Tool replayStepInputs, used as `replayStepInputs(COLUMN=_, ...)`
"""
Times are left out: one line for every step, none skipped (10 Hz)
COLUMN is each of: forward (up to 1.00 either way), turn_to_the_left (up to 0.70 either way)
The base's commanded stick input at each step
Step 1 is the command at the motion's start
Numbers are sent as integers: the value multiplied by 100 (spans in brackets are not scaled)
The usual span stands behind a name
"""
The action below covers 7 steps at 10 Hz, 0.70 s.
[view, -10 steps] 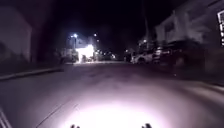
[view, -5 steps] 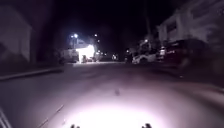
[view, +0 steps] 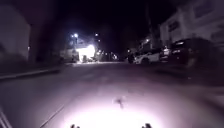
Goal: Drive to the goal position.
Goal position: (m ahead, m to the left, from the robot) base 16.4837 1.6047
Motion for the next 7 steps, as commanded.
replayStepInputs(forward=70, turn_to_the_left=0)
replayStepInputs(forward=70, turn_to_the_left=0)
replayStepInputs(forward=70, turn_to_the_left=0)
replayStepInputs(forward=70, turn_to_the_left=0)
replayStepInputs(forward=70, turn_to_the_left=0)
replayStepInputs(forward=70, turn_to_the_left=0)
replayStepInputs(forward=70, turn_to_the_left=0)
